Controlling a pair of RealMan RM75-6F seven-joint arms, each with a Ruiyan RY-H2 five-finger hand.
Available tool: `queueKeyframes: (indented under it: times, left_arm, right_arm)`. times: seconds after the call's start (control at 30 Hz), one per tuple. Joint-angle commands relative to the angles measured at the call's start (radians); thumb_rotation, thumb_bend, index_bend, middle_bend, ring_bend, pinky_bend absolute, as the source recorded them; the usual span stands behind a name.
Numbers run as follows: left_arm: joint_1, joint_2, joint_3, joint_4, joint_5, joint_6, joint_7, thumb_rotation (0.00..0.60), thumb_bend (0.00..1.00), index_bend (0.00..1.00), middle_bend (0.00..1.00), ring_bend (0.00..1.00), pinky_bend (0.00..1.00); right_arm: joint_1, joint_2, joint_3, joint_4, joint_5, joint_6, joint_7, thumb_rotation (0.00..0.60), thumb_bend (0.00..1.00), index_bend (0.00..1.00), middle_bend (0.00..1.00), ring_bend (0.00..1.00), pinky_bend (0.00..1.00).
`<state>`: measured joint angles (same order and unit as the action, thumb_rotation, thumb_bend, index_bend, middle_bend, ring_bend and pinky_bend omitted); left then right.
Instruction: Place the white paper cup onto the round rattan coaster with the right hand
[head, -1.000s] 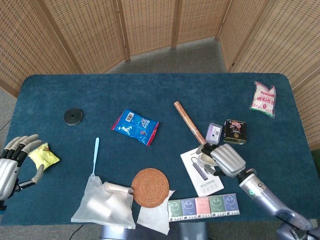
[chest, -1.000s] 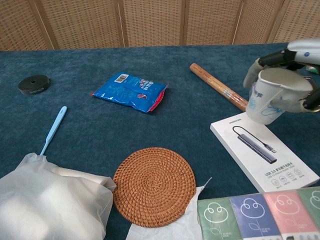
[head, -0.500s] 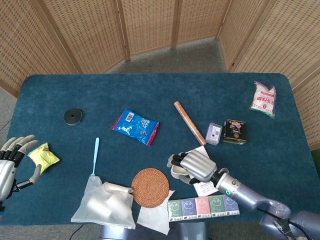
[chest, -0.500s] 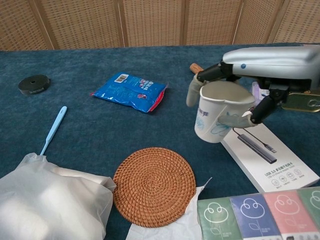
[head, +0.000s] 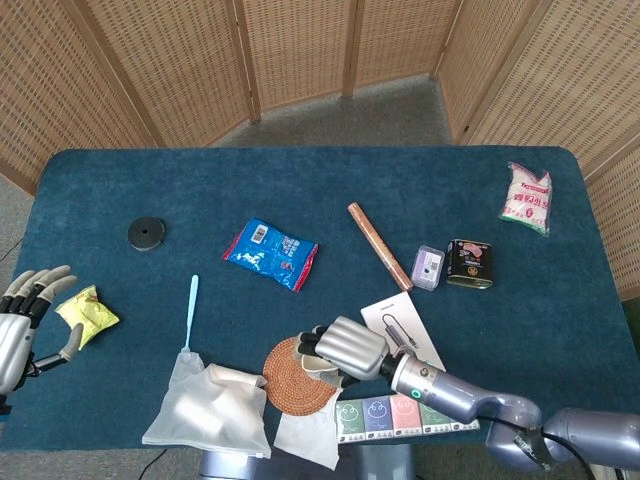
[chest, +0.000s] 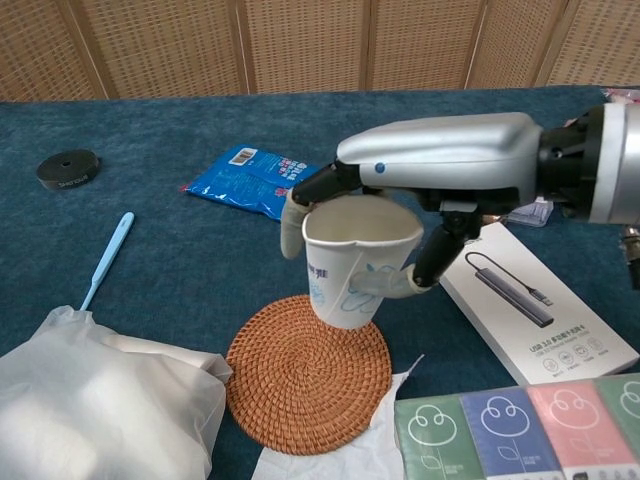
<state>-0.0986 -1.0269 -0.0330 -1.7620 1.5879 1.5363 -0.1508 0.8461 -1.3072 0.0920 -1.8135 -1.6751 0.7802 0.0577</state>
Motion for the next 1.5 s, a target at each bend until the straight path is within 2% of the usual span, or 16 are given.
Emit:
queueKeyframes:
  times: [0.03, 0.53, 0.87, 1.17, 1.5]
  left_arm:
    - [0.004, -0.001, 0.002, 0.006, -0.002, 0.004, -0.005, 0.240, 0.48, 0.16, 0.14, 0.13, 0.04]
    - [0.010, -0.008, 0.006, 0.051, -0.005, 0.004, -0.039, 0.245, 0.48, 0.16, 0.14, 0.13, 0.04]
    - [0.018, -0.014, 0.013, 0.086, -0.010, 0.004, -0.072, 0.244, 0.48, 0.16, 0.14, 0.13, 0.04]
    - [0.018, -0.015, 0.013, 0.102, -0.007, 0.005, -0.092, 0.242, 0.48, 0.16, 0.14, 0.13, 0.04]
    - [0.025, -0.019, 0.015, 0.105, -0.008, 0.012, -0.095, 0.241, 0.48, 0.16, 0.14, 0.13, 0.04]
  right_arm:
    - [0.014, -0.021, 0.004, 0.000, 0.016, -0.014, -0.023, 0.600, 0.46, 0.31, 0.29, 0.39, 0.64]
    - [0.069, -0.152, 0.030, 0.032, 0.169, -0.068, -0.214, 0.600, 0.45, 0.30, 0.29, 0.39, 0.64]
    - [0.083, -0.232, 0.015, 0.079, 0.237, -0.060, -0.328, 0.600, 0.45, 0.30, 0.29, 0.37, 0.64]
    - [0.083, -0.274, -0.017, 0.114, 0.259, -0.058, -0.358, 0.600, 0.45, 0.30, 0.28, 0.37, 0.64]
    - [0.079, -0.274, -0.032, 0.129, 0.262, -0.043, -0.352, 0.600, 0.45, 0.27, 0.28, 0.32, 0.61]
